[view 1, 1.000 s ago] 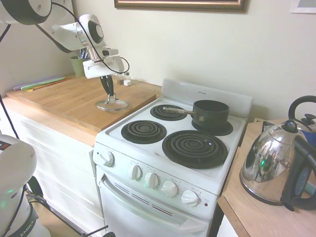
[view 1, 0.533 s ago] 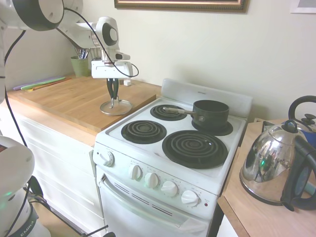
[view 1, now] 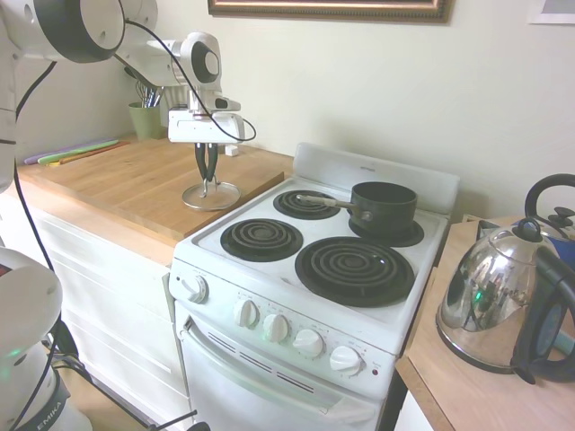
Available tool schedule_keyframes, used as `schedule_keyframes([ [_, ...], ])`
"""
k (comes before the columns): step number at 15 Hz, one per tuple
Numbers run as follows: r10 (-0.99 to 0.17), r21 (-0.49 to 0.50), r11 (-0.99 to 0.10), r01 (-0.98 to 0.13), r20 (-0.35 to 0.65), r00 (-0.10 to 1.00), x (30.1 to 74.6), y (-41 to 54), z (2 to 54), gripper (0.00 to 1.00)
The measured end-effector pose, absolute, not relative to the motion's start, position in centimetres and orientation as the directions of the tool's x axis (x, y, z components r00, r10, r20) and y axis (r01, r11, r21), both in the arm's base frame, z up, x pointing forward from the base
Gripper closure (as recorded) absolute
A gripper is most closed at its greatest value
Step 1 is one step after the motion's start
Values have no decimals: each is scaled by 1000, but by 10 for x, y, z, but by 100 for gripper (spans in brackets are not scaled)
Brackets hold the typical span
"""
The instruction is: Uncover the lid of the pot
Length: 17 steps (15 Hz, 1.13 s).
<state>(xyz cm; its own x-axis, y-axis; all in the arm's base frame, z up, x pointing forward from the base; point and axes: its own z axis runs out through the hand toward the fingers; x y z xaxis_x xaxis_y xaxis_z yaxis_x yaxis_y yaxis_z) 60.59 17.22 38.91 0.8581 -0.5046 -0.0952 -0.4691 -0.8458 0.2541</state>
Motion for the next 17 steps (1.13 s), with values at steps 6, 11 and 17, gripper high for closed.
schedule_keyframes([
  [6,-497,256,-850,-460,-99,862,606,173,389,0],
  [11,-486,254,-856,-450,-96,869,604,180,391,0],
  [17,-469,195,-866,-461,6,883,586,191,448,0],
])
